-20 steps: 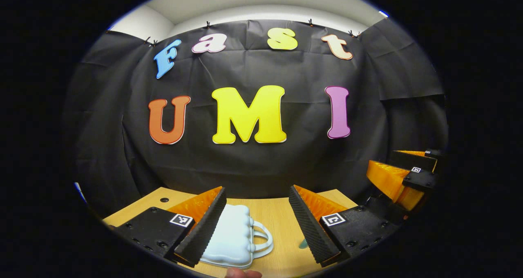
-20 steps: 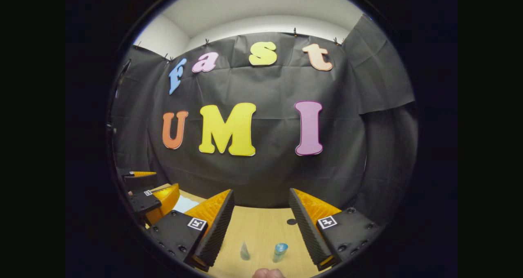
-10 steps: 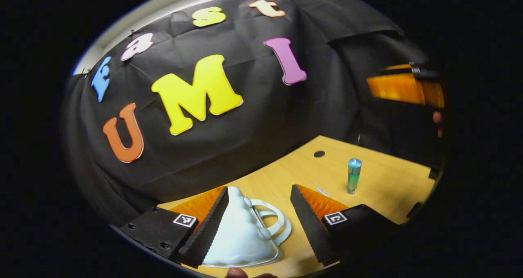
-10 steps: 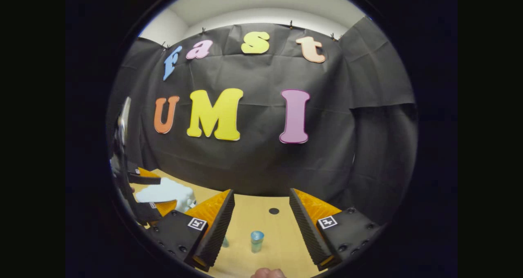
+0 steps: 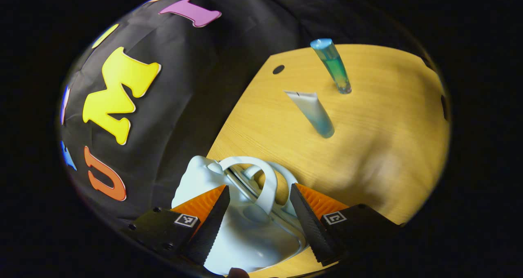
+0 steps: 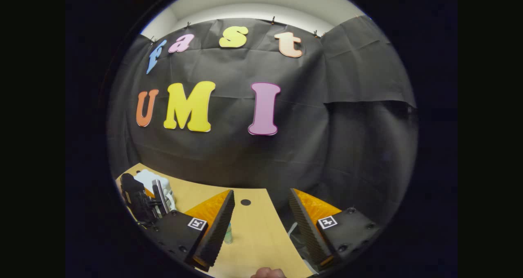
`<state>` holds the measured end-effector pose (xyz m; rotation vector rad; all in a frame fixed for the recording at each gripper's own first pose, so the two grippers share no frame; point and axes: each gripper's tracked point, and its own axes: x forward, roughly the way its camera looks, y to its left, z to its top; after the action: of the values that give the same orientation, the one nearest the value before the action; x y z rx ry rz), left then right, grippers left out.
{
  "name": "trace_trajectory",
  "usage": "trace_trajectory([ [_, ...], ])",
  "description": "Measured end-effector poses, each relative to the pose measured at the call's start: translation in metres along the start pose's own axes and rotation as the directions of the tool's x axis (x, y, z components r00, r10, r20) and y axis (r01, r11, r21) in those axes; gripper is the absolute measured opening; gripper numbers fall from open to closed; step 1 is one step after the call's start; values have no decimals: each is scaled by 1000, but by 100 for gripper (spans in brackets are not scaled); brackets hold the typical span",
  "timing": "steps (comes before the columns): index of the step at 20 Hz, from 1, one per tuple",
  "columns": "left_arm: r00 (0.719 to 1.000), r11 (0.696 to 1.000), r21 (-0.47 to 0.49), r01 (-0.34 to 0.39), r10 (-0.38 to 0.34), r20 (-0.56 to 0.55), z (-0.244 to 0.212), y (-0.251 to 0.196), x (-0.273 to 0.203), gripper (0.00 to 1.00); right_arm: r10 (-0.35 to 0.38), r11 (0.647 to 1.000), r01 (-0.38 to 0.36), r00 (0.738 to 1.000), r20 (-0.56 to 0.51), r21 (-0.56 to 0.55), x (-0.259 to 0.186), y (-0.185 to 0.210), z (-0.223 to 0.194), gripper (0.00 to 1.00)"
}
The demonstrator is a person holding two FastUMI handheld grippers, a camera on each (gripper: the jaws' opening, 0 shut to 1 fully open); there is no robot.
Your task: First open the suitcase, pack the skin care products into it, and then close the suitcase.
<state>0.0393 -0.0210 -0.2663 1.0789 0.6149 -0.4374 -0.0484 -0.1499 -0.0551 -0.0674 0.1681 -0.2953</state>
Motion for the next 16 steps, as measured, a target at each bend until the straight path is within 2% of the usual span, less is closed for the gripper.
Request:
trace_trajectory([
  [2,1000,999,38,-6,6,-20,0,0,10,94,-21,1000,21,1000,-7,4,-3,-6,-3,80],
  [4,998,997,80,0,5,-63,-1,-2,18,87,-36,999,36,999,-10,0,-9,-10,-5,80],
  [6,995,993,116,21,-9,-100,-5,-7,24,82,-45,999,45,999,-17,-3,-13,-13,-8,80],
  [7,993,991,128,32,-18,-114,-6,-9,27,82,-52,999,52,999,-18,-2,-15,-15,-9,80],
  [8,992,989,149,22,-3,-129,-4,-5,29,27,-77,997,78,997,-31,14,-24,-21,-13,80],
  [13,995,995,100,-30,40,-94,-1,11,15,17,-58,998,58,998,-19,13,-26,-7,-9,79],
  [16,995,995,21,-93,94,-27,7,41,-10,12,-24,1000,24,1000,-7,7,-25,9,-6,80],
])
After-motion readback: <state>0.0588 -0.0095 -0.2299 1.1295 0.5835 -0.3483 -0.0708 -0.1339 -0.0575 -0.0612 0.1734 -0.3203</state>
